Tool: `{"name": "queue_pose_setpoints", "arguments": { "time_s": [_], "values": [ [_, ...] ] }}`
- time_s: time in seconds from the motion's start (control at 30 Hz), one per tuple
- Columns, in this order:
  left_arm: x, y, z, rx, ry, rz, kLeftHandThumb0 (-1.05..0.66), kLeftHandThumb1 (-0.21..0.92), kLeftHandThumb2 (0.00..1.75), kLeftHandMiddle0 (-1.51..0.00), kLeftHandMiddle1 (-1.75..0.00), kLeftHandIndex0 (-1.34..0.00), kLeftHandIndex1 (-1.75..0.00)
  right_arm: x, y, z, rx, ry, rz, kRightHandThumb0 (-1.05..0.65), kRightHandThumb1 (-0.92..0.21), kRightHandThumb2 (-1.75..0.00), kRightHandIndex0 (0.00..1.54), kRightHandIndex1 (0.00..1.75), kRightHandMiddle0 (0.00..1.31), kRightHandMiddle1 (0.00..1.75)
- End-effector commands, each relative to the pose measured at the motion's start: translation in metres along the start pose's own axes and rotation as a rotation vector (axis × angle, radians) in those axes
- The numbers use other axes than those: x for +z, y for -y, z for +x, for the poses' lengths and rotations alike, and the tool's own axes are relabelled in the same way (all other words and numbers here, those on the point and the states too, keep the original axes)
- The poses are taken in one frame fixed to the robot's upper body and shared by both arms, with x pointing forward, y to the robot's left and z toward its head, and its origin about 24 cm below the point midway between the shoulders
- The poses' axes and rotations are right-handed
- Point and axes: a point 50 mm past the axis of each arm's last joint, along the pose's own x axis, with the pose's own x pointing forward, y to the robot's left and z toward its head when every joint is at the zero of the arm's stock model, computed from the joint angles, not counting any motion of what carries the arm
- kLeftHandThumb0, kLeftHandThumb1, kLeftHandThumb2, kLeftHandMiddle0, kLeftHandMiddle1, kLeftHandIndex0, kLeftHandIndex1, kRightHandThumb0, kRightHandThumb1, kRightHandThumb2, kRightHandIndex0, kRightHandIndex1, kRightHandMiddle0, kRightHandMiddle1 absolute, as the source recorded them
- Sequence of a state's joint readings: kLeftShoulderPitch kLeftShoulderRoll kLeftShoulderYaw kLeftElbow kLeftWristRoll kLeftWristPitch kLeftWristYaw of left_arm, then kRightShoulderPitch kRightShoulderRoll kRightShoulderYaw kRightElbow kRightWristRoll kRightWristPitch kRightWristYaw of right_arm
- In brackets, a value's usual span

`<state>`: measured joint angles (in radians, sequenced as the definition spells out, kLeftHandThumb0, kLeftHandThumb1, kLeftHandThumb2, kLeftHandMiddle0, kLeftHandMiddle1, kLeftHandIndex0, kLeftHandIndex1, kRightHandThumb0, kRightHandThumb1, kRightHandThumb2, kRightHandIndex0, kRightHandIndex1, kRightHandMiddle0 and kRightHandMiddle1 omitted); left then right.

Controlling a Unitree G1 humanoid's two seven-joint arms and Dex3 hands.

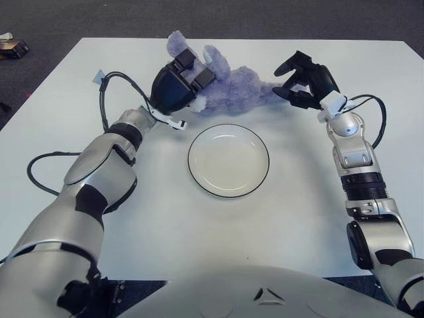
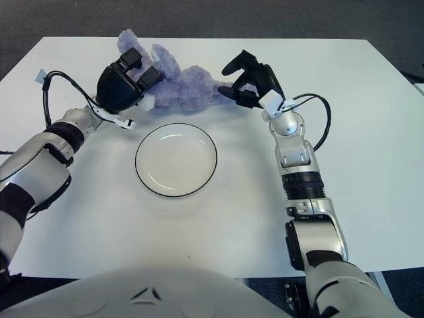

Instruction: Put the doll into the plate.

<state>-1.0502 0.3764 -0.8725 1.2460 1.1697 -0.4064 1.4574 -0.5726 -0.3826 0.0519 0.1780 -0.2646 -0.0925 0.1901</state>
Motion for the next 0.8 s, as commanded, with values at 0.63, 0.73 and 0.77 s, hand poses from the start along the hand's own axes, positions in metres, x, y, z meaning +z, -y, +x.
{"name": "queue_pose_setpoints", "arguments": {
  "time_s": [0.63, 0.73, 0.77],
  "values": [
    [-0.008, -0.022, 0.047, 0.204, 0.241, 0.036, 0.03, 0.92, 0.05, -0.76, -1.75, -0.7, -1.75, 0.019, 0.035, 0.038, 0.281, -0.066, -0.002, -0.59, -0.92, -0.05, 0.42, 0.0, 0.29, 0.3],
    [-0.008, -0.022, 0.048, 0.204, 0.252, 0.042, 0.03, 0.92, 0.05, -0.76, -1.75, -0.7, -1.75, 0.019, 0.038, 0.039, 0.294, -0.074, 0.0, -0.61, -0.92, -0.06, 0.41, 0.0, 0.28, 0.28],
    [-0.008, -0.022, 0.048, 0.204, 0.255, 0.043, 0.02, 0.92, 0.05, -0.76, -1.75, -0.7, -1.75, 0.019, 0.039, 0.04, 0.297, -0.076, 0.0, -0.63, -0.92, -0.07, 0.4, 0.0, 0.27, 0.27]
  ]
}}
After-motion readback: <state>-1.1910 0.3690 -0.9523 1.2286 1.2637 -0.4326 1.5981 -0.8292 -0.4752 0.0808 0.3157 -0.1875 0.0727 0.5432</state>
